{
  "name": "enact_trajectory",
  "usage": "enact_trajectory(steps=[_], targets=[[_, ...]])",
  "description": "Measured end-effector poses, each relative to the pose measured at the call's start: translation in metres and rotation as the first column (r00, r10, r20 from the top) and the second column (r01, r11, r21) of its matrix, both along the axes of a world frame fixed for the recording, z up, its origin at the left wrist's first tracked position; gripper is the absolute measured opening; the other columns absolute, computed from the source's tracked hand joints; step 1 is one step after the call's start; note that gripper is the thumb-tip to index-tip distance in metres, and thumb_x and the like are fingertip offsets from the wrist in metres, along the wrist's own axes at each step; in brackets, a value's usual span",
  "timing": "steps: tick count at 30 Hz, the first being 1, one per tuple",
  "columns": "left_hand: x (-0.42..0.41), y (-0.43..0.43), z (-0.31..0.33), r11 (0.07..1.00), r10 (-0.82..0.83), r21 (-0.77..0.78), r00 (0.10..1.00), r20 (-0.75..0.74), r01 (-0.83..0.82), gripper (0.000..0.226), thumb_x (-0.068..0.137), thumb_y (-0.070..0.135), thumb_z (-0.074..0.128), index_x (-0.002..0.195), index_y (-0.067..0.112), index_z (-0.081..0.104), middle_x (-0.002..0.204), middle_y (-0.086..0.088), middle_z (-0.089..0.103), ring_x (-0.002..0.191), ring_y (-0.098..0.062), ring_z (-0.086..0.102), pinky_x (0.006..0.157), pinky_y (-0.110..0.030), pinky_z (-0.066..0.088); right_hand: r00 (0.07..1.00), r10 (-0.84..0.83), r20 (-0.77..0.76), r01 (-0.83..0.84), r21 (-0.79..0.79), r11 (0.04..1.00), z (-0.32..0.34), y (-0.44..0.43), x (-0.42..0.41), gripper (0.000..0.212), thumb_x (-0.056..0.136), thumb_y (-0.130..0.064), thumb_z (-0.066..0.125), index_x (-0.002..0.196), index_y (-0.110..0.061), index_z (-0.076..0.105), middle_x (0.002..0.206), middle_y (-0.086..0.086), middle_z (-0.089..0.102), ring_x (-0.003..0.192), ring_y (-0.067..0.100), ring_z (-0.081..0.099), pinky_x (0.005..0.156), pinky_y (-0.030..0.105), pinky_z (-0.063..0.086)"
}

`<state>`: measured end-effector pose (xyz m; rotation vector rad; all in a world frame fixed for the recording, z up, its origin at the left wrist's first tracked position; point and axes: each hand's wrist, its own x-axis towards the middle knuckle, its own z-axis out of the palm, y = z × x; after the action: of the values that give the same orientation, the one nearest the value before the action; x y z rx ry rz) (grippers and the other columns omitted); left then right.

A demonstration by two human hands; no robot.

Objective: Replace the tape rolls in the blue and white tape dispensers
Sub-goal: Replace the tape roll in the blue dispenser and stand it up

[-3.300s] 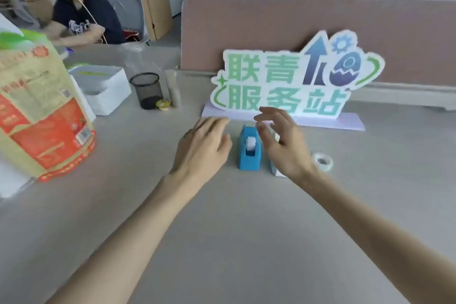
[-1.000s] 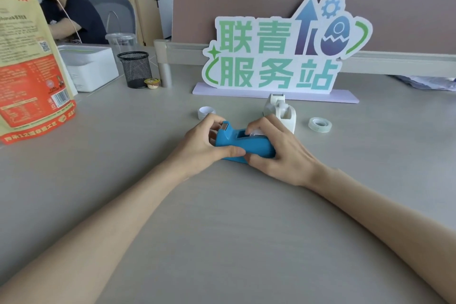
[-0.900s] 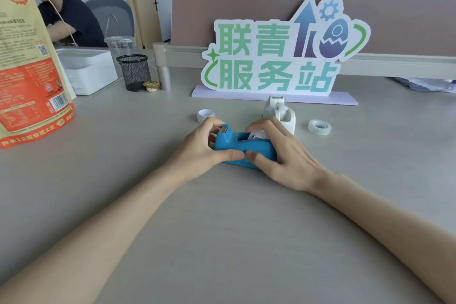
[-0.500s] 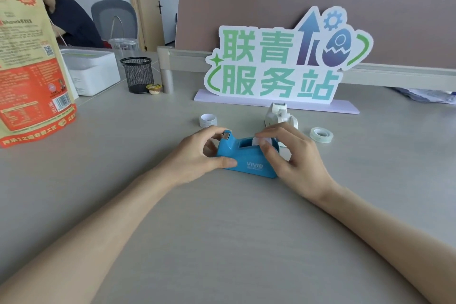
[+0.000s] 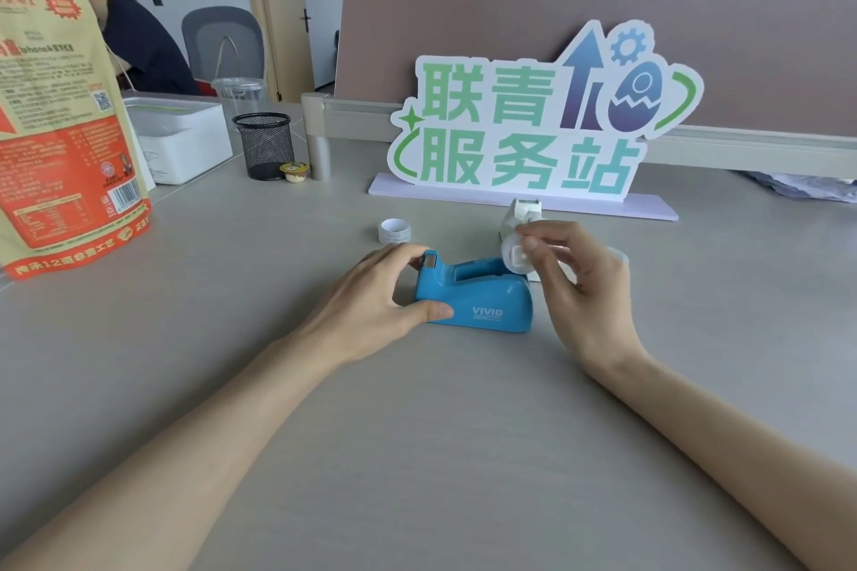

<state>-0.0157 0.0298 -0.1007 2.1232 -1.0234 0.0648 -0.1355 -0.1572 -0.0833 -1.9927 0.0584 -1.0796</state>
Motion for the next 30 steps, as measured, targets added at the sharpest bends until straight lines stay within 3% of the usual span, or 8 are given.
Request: enact_trajectory(steps=[4, 10, 13, 18, 20, 24, 28, 30], targets=[[-0.001, -0.005, 0.000, 0.999, 0.016, 0.036, 1.000, 0.011, -0.017, 0.051, 0.077, 0.055, 0.067, 0.120, 0.039, 0.045, 0.118, 0.026, 0.049, 0.111, -0.003, 0.048, 0.092, -0.037, 0.047, 0.999, -0.031, 0.019, 0.030, 0.053, 0.998, 0.001, 0.006, -0.009, 0.016, 0.095, -0.012, 0.059, 0.093, -0.024, 0.068, 0.094, -0.004, 0.073, 0.088, 0.009, 0.067, 0.079, 0.023, 0.052], [-0.005, -0.007, -0.002, 0.999, 0.036, -0.037, 0.966, 0.255, -0.028, 0.078, 0.066, 0.055, 0.074, 0.128, 0.025, 0.038, 0.126, 0.003, 0.037, 0.122, -0.019, 0.042, 0.095, -0.035, 0.045, 0.965, 0.220, -0.141, -0.174, 0.282, 0.944, -0.006, 0.024, -0.030, 0.014, 0.086, -0.007, 0.069, 0.084, -0.019, 0.073, 0.082, -0.011, 0.077, 0.079, 0.002, 0.070, 0.076, 0.014, 0.052], [-0.014, -0.006, 0.005, 0.984, -0.090, -0.127, 0.962, 0.256, 0.126, 0.070, 0.062, 0.051, 0.072, 0.118, 0.023, 0.040, 0.115, 0.004, 0.036, 0.110, -0.015, 0.041, 0.093, -0.020, 0.038, 0.933, 0.298, -0.200, -0.200, 0.400, 0.894, -0.007, 0.021, -0.030, 0.004, 0.081, -0.011, 0.072, 0.084, -0.012, 0.075, 0.088, 0.002, 0.079, 0.084, 0.011, 0.071, 0.083, 0.024, 0.055], [-0.026, -0.005, 0.010, 0.969, -0.156, -0.155, 0.960, 0.231, 0.195, 0.042, 0.069, 0.050, 0.069, 0.090, 0.019, 0.051, 0.085, 0.018, 0.046, 0.084, 0.004, 0.045, 0.073, -0.011, 0.035, 0.918, 0.349, -0.188, -0.188, 0.566, 0.802, -0.006, 0.018, -0.027, 0.029, 0.067, -0.023, 0.076, 0.087, -0.002, 0.072, 0.094, 0.013, 0.078, 0.089, 0.018, 0.071, 0.090, 0.031, 0.054], [-0.028, -0.005, 0.009, 0.974, -0.101, -0.157, 0.931, 0.351, 0.165, 0.039, 0.073, 0.053, 0.067, 0.086, 0.019, 0.054, 0.080, 0.017, 0.047, 0.079, 0.003, 0.046, 0.069, -0.014, 0.039, 0.917, 0.353, -0.185, -0.185, 0.588, 0.788, -0.006, 0.018, -0.027, 0.024, 0.065, -0.022, 0.077, 0.083, -0.006, 0.072, 0.093, 0.011, 0.078, 0.088, 0.017, 0.071, 0.090, 0.031, 0.055], [-0.033, -0.006, 0.006, 0.986, -0.107, -0.029, 0.752, 0.651, 0.165, 0.039, 0.076, 0.056, 0.068, 0.085, 0.019, 0.061, 0.076, 0.011, 0.054, 0.074, -0.007, 0.048, 0.053, -0.028, 0.045, 0.918, 0.346, -0.194, -0.170, 0.595, 0.786, -0.005, 0.020, -0.026, 0.010, 0.076, -0.007, 0.077, 0.074, -0.013, 0.069, 0.087, 0.011, 0.075, 0.086, 0.016, 0.069, 0.082, 0.026, 0.055], [-0.039, -0.010, 0.005, 0.988, -0.094, -0.032, 0.747, 0.658, 0.153, 0.035, 0.077, 0.053, 0.068, 0.082, 0.019, 0.061, 0.069, 0.010, 0.057, 0.070, -0.006, 0.049, 0.045, -0.032, 0.046, 0.917, 0.348, -0.196, -0.169, 0.598, 0.784, -0.003, 0.020, -0.027, 0.012, 0.077, -0.004, 0.076, 0.076, -0.013, 0.067, 0.095, 0.026, 0.072, 0.088, 0.018, 0.067, 0.083, 0.028, 0.052], [-0.040, -0.011, 0.005, 0.990, -0.076, -0.043, 0.764, 0.640, 0.135, 0.032, 0.079, 0.051, 0.065, 0.080, 0.019, 0.062, 0.067, 0.009, 0.057, 0.069, -0.006, 0.049, 0.045, -0.033, 0.046, 0.913, 0.362, -0.188, -0.180, 0.610, 0.772, -0.003, 0.020, -0.028, 0.013, 0.076, -0.002, 0.076, 0.077, -0.011, 0.066, 0.088, 0.022, 0.073, 0.087, 0.018, 0.068, 0.080, 0.025, 0.053]])
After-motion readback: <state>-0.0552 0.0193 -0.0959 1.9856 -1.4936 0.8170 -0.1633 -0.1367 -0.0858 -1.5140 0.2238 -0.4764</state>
